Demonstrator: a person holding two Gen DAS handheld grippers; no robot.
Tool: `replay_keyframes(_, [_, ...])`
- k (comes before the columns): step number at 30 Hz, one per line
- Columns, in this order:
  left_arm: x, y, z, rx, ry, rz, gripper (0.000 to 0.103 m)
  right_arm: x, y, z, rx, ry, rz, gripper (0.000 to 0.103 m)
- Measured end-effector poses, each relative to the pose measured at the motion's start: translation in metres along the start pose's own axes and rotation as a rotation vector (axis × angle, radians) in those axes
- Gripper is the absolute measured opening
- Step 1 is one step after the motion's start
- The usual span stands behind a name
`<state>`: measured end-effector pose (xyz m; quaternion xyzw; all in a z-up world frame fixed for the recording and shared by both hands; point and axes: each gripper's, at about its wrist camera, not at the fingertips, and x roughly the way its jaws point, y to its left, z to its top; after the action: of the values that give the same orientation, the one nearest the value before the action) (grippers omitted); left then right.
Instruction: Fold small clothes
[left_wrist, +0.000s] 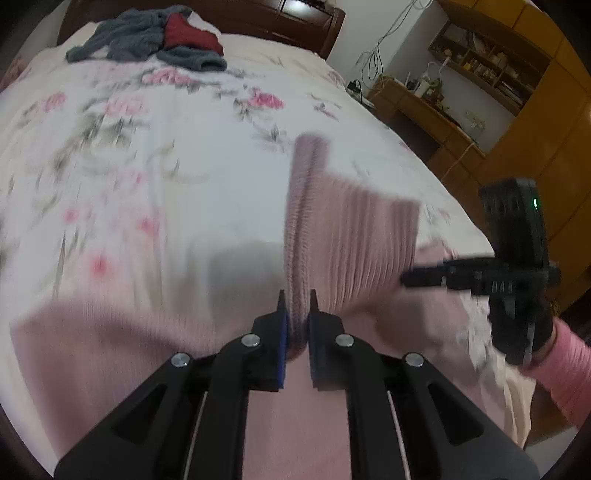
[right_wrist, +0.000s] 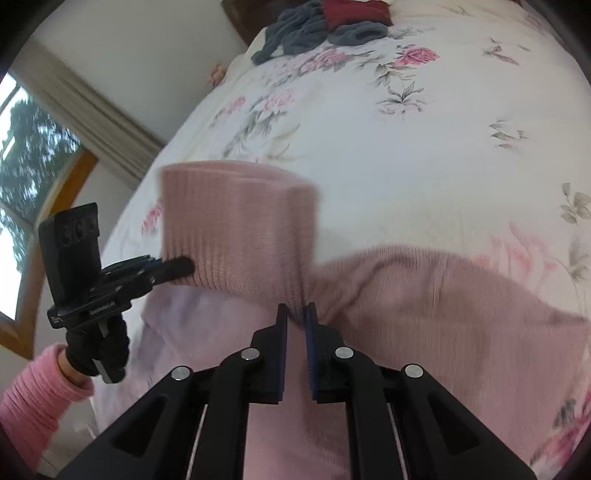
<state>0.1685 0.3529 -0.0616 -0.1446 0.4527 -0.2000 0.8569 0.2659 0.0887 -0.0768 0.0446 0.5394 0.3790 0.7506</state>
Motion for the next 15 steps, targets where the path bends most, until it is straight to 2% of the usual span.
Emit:
replay_keyframes(4, [-0.003,0.014,-0.042,-0.034,0.082,-0.008,0.013,-0.001,0.011,-0.028,-0.053,0.075,-0.052,0.016])
replay_keyframes(8, [-0.016,0.034,-0.061,-0.104,0.096,-0.051,0.017,-0.006,0.013,-0.046,-0.087,0.12,-0.091,0.019])
replay_keyframes(11, [-0.023,0.051,-0.058,-0.201,0.064,-0.078,0.019,-0.011,0.004,-0.042,-0.018,0.099,-0.047,0.035])
replay_keyframes(15, [-0.004,0.063,-0.033,-0.266,0.061,-0.04,0.025,0.01,-0.013,-0.016,0.116,0.083,0.003,0.043])
